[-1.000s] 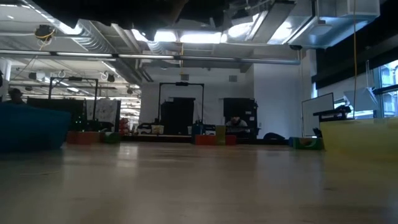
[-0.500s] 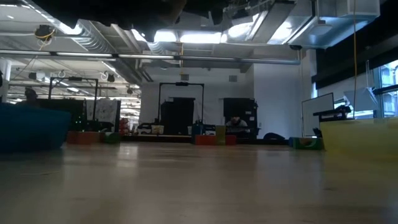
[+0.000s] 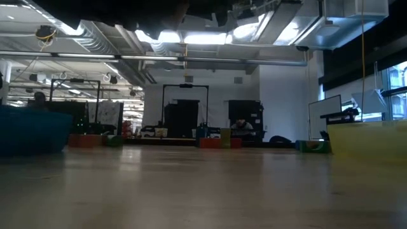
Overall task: Sort blocks by size
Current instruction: Put the brown cylindrical block into the orange bin
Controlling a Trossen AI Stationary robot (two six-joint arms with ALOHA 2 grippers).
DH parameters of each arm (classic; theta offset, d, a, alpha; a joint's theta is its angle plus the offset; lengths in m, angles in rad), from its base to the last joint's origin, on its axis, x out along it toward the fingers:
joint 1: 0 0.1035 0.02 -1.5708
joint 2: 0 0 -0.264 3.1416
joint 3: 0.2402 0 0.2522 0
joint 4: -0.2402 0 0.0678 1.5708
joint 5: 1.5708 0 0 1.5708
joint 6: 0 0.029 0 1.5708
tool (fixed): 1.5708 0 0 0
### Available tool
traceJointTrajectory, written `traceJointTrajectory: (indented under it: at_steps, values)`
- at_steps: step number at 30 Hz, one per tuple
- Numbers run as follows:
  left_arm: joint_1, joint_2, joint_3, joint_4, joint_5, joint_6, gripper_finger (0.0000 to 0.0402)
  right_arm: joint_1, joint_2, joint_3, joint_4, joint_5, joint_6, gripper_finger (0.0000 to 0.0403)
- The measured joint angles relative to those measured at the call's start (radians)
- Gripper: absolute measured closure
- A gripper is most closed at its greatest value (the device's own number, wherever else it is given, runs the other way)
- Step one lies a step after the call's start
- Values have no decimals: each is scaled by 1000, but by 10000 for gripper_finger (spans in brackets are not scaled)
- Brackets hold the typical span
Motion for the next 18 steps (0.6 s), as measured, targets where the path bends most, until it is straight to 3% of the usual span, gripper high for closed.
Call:
traceJointTrajectory:
  at_steps: [7, 18]
  values:
    - [0, -24, 2, -92, -9, 51, 177, 1, 3, -2, -27, 22, -19, 268]
    - [0, -194, 2, -346, -174, 52, 169, 44, -65, -2, -186, 63, 26, 264]
